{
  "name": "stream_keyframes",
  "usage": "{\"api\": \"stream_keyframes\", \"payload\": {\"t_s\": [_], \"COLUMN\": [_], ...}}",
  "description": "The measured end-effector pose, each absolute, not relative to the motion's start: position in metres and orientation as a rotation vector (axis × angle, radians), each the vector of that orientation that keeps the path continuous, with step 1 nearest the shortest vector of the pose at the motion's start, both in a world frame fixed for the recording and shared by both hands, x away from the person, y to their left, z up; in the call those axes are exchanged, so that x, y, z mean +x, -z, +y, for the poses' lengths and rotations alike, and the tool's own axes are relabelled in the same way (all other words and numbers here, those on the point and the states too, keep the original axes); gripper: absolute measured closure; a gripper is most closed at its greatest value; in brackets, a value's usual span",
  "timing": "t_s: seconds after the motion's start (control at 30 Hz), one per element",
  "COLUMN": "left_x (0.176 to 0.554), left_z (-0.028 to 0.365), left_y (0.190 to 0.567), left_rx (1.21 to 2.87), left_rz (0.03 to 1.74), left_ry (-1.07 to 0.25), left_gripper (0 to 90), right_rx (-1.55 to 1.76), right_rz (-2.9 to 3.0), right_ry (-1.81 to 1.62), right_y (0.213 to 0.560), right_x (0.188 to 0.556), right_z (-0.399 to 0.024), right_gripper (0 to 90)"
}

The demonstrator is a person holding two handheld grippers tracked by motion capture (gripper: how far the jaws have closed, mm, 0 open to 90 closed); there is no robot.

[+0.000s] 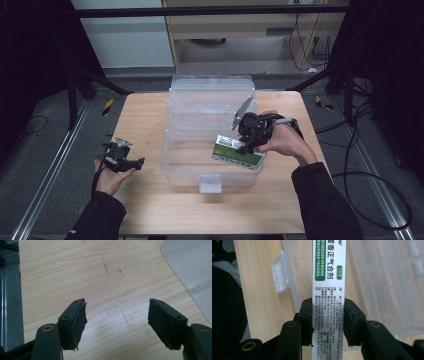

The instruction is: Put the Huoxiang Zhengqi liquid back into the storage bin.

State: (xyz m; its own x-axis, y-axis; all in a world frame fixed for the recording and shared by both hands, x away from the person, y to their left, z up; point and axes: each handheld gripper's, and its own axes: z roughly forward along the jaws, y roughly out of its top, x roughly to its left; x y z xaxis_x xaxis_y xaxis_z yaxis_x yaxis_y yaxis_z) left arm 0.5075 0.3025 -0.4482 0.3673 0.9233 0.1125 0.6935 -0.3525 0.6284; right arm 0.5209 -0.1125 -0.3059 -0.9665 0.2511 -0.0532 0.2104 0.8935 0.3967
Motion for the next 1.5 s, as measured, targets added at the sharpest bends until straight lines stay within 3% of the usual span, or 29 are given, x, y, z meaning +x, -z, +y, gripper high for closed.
{"api": "stream_keyframes", "payload": {"t_s": [1.5], "left_x": [0.508], "left_z": [0.303], "left_y": [0.450], "left_rx": [2.155], "left_rz": [1.401], "left_ry": [-0.635], "left_gripper": [29.9], "right_rx": [0.155], "right_rz": [3.058], "right_ry": [-0.318], "right_y": [0.359], "right_x": [0.525], "right_z": [-0.085], "right_gripper": [63.6]}}
